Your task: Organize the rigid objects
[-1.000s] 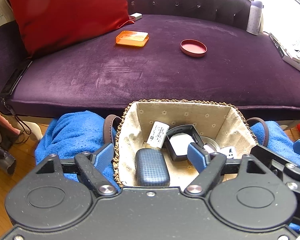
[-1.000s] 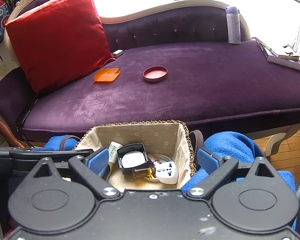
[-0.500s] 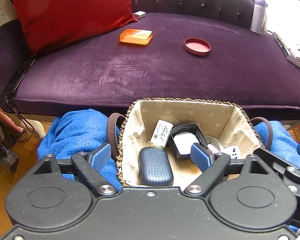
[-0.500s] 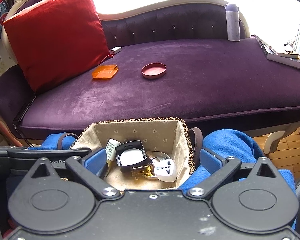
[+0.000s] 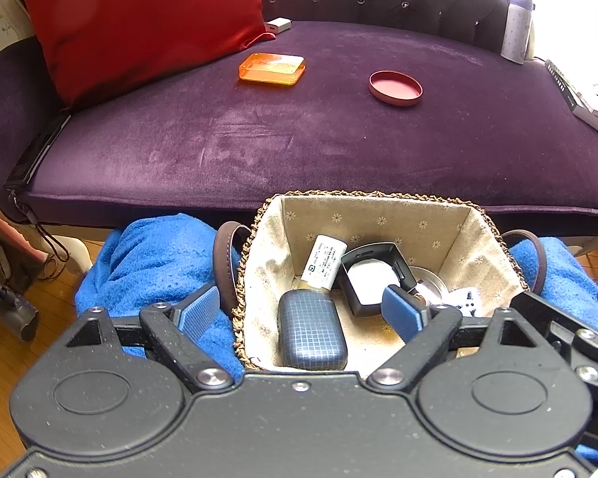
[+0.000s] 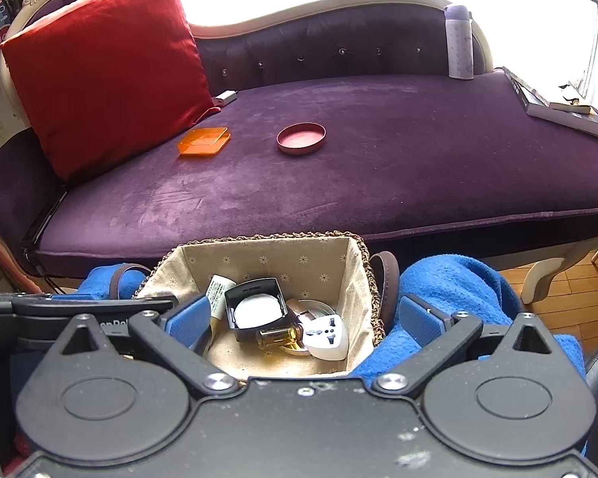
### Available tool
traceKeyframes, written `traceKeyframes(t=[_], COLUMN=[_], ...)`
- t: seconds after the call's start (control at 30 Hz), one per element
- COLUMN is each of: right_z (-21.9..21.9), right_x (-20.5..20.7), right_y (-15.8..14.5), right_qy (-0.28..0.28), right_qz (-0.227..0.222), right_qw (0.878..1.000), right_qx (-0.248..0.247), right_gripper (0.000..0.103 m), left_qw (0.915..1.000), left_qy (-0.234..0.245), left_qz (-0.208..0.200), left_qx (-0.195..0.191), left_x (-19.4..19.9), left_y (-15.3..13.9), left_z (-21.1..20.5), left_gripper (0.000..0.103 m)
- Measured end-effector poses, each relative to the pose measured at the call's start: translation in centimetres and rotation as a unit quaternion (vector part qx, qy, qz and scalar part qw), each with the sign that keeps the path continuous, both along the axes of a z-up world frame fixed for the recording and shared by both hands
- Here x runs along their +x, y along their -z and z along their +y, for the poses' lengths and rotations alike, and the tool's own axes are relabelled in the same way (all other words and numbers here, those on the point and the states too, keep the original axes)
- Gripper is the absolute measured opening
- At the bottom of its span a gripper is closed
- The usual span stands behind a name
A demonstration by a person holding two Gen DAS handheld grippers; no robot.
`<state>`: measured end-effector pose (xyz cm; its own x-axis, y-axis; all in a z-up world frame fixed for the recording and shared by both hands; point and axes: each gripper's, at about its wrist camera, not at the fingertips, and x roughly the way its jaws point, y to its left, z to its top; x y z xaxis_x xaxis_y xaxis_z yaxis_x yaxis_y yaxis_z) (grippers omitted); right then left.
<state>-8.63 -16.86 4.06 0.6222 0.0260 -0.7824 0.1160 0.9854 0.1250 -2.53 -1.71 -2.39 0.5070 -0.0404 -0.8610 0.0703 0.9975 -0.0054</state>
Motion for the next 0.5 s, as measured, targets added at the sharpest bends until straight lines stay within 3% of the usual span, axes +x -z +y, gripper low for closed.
traceKeyframes(t=[0.27,0.5], right_z=[0.08,-0.24], right_x=[0.29,-0.21], right_y=[0.17,-0.21], right_qy=[0.015,0.009], right_qz=[0.018,0.001], right_qw=[1.0,1.0], right_qx=[-0.019,-0.007], right_gripper=[0.102,0.102], left_qw=[1.0,1.0], left_qy=[0.0,0.003], left_qz=[0.003,0.002], left_qx=[0.003,0.001], left_x=[0.06,-0.07], left_y=[0.07,0.04], left_z=[-0.09,-0.06], left_gripper=[0.086,0.086])
